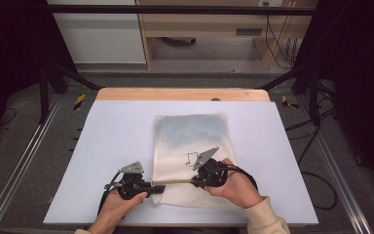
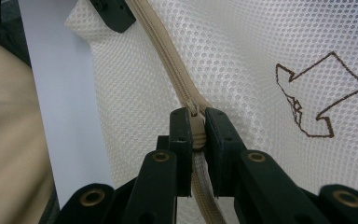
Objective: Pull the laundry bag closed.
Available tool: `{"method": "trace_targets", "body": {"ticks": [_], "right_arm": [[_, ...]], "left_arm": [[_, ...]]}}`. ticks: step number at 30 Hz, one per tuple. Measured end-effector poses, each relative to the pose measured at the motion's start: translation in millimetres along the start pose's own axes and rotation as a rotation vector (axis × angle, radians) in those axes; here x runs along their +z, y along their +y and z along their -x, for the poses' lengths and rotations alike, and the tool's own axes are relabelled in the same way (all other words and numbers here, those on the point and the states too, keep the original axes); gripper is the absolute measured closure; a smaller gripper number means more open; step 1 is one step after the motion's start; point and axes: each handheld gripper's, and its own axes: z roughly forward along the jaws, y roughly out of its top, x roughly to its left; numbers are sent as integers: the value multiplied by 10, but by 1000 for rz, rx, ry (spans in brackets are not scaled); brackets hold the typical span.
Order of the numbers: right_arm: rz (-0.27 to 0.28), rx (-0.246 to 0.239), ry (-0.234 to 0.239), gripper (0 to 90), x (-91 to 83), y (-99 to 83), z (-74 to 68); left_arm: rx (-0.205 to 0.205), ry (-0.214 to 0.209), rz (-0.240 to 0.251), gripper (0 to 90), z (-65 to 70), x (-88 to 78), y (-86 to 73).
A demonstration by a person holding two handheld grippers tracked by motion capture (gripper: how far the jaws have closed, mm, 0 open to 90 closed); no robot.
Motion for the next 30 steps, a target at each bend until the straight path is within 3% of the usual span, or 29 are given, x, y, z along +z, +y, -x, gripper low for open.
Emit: {"method": "trace_targets", "body": {"ticks": [30], "right_arm": [[11,21,-14,819,-71,-110,32]], "left_arm": [[6,0,2,829,4,-2,5]]}}
